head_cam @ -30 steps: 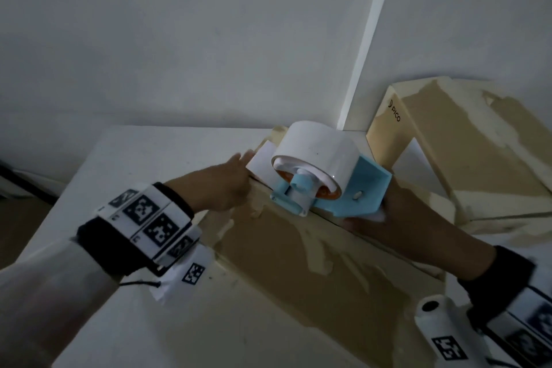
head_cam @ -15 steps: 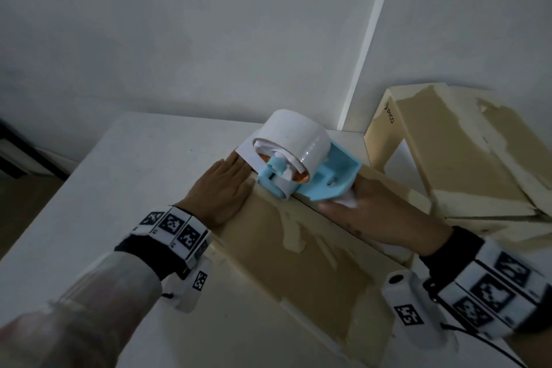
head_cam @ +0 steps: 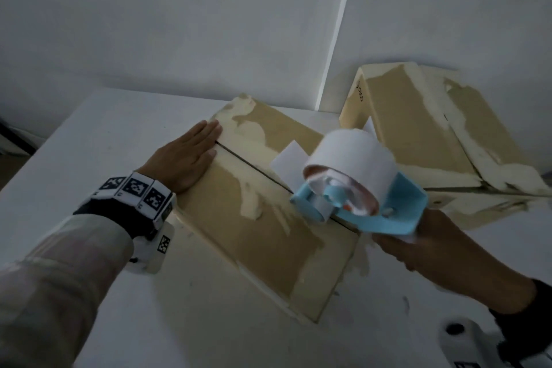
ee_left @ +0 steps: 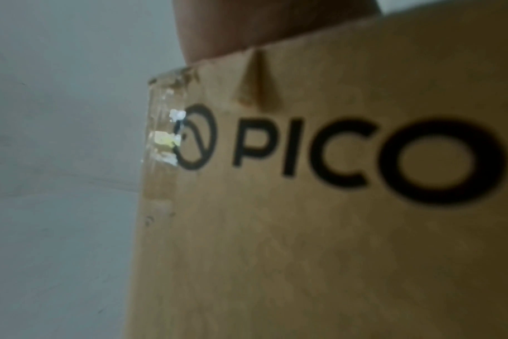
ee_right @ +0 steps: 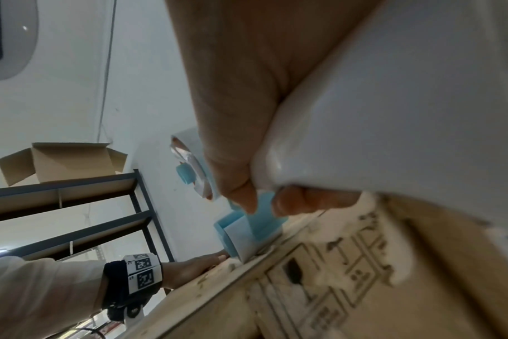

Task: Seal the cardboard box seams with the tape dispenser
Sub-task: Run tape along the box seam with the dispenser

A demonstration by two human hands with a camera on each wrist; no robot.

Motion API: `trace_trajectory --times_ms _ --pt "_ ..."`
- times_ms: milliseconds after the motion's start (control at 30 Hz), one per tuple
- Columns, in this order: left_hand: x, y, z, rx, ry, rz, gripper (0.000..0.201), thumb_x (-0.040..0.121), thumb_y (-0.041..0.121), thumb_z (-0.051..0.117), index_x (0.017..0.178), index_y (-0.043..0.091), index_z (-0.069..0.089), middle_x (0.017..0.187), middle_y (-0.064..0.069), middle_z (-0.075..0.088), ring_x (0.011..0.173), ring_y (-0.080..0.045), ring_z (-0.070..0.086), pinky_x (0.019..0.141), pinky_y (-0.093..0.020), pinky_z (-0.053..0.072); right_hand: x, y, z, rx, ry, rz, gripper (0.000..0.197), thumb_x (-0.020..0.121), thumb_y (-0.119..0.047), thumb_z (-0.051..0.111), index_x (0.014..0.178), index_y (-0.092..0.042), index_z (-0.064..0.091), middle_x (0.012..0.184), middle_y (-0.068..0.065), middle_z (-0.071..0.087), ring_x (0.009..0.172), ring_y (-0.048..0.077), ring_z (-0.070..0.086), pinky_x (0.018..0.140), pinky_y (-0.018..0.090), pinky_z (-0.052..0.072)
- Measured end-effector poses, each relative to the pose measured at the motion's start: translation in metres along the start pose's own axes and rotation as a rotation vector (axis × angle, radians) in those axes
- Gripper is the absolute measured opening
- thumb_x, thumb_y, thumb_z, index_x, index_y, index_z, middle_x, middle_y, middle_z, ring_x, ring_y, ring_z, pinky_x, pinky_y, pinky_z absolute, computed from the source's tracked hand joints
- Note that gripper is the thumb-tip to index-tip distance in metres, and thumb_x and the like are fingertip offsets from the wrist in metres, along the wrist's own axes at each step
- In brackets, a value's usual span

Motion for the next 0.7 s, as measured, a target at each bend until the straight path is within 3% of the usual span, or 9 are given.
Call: trace_trajectory --times_ms 67,100,233,300,367,467,567,600,700 --pt "0.001 0.0 0.001 -0.001 0.006 0.0 0.055 0.097 0.039 0.017 0.148 0.021 0.004 0.157 0.006 -0.001 0.134 0.004 -0.007 0.112 -0.021 -0.001 -0.021 0.021 -0.012 -0.001 -0.009 0.076 0.055 0.069 -0.058 0.063 0.065 -0.004 0.055 0.051 0.001 0.05 0.046 0.008 0.042 0.045 0.017 0.032" --pt "0.001 0.0 0.001 -0.002 0.01 -0.005 0.053 0.098 0.037 0.017 0.148 0.021 0.005 0.157 0.006 0.0 0.135 0.004 -0.006 0.113 -0.022 -0.001 -0.029 0.027 -0.017 -0.008 -0.017 0.102 0.058 0.064 -0.06 0.063 0.069 -0.003 0.055 0.052 0.002 0.049 0.048 0.009 0.042 0.046 0.02 0.031" --pt "0.0 0.002 0.001 -0.018 0.015 -0.034 0.052 0.099 0.029 0.023 0.147 0.021 0.006 0.157 0.006 0.001 0.142 -0.004 -0.003 0.115 -0.025 0.001 -0.049 0.047 -0.03 0.037 0.055 0.215 0.018 0.077 -0.019 0.068 0.067 -0.007 0.059 0.05 0.004 0.056 0.045 0.008 0.046 0.052 0.03 0.033" --pt "-0.001 0.003 0.0 -0.021 0.021 -0.036 0.052 0.099 0.029 0.023 0.147 0.021 0.007 0.157 0.006 0.002 0.143 -0.006 -0.002 0.116 -0.026 0.001 -0.058 0.06 -0.035 0.031 0.044 0.253 0.014 0.073 -0.017 0.07 0.065 -0.011 0.061 0.048 0.004 0.057 0.042 0.006 0.047 0.052 0.031 0.034" --pt "-0.001 0.005 -0.001 -0.02 0.023 -0.045 0.052 0.099 0.028 0.024 0.148 0.02 0.008 0.157 0.005 0.002 0.143 -0.007 -0.002 0.115 -0.025 0.0 -0.068 0.068 -0.038 0.071 0.055 0.292 0.022 0.057 -0.03 0.073 0.061 -0.01 0.063 0.044 0.005 0.057 0.038 0.005 0.048 0.049 0.029 0.037" --pt "-0.001 0.008 -0.001 -0.011 0.025 -0.047 0.052 0.099 0.027 0.025 0.148 0.018 0.009 0.157 0.003 0.003 0.144 -0.009 -0.001 0.115 -0.025 -0.001 -0.078 0.075 -0.037 0.035 0.117 0.282 0.03 0.062 -0.019 0.08 0.052 -0.006 0.055 0.043 0.0 0.062 0.04 0.005 0.057 0.042 0.014 0.043" --pt "-0.002 0.011 -0.003 0.008 0.036 -0.074 0.052 0.099 0.028 0.025 0.148 0.018 0.011 0.157 0.001 0.005 0.145 -0.013 0.001 0.116 -0.032 0.003 -0.077 0.09 -0.029 0.064 0.139 0.315 0.063 0.03 -0.058 0.082 0.061 -0.007 0.06 0.046 0.009 0.057 0.045 0.021 0.052 0.049 0.034 0.042" --pt "-0.002 0.014 -0.004 0.04 0.036 -0.103 0.051 0.099 0.028 0.024 0.148 0.019 0.01 0.158 0.001 0.005 0.145 -0.014 0.001 0.117 -0.036 0.006 -0.075 0.097 -0.028 0.075 0.158 0.312 0.064 0.027 -0.058 0.079 0.061 -0.006 0.059 0.048 0.011 0.056 0.047 0.026 0.05 0.052 0.039 0.041" --pt "-0.009 0.049 -0.003 0.134 -0.021 -0.189 0.055 0.099 0.033 0.019 0.148 0.017 0.003 0.158 -0.001 -0.001 0.145 -0.018 -0.002 0.114 -0.052 0.005 -0.073 0.105 -0.026 0.099 0.157 0.256 0.062 0.031 -0.053 0.076 0.066 -0.005 0.058 0.053 0.022 0.055 0.049 0.025 0.049 0.052 0.04 0.039"
Point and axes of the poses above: each hand's wrist, its own x-axis towards the middle knuckle, its own z-axis out of the palm, y = z × x, the point moved 2 cm from there along x, towards the middle knuckle
